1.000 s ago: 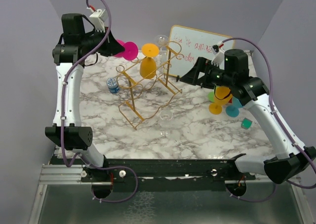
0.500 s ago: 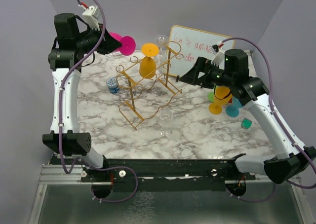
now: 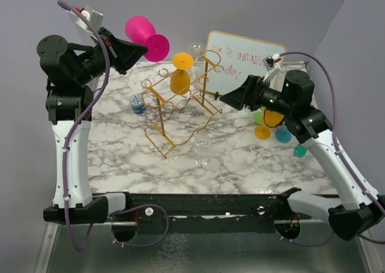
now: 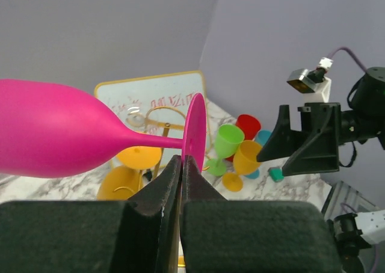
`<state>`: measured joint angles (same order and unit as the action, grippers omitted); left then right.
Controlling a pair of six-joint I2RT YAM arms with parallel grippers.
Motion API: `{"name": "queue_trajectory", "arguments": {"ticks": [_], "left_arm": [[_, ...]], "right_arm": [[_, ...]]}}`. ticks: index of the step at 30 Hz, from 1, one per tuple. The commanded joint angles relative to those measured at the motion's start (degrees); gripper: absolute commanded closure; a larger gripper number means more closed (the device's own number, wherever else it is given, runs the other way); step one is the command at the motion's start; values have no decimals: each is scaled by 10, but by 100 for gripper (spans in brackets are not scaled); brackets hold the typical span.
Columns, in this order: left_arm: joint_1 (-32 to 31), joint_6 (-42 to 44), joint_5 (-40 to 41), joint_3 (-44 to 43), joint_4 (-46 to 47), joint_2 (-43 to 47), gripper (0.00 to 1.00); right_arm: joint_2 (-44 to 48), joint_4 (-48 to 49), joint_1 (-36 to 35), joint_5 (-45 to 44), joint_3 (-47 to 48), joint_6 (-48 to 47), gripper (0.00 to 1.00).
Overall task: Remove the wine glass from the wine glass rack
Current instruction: Place the wine glass at the center of the board.
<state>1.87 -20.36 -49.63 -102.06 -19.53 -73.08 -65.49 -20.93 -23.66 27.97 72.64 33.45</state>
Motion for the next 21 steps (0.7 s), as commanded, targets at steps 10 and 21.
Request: {"name": "queue_trajectory", "arguments": {"ticks": [10, 21], "left_arm": [[-188, -68, -18, 90, 125, 46, 100], [-281, -71, 22, 76, 123, 57, 100]], "right_arm": [[51, -29, 8, -169, 24, -9, 0], [10, 99, 294, 201, -6, 124, 1]]}}
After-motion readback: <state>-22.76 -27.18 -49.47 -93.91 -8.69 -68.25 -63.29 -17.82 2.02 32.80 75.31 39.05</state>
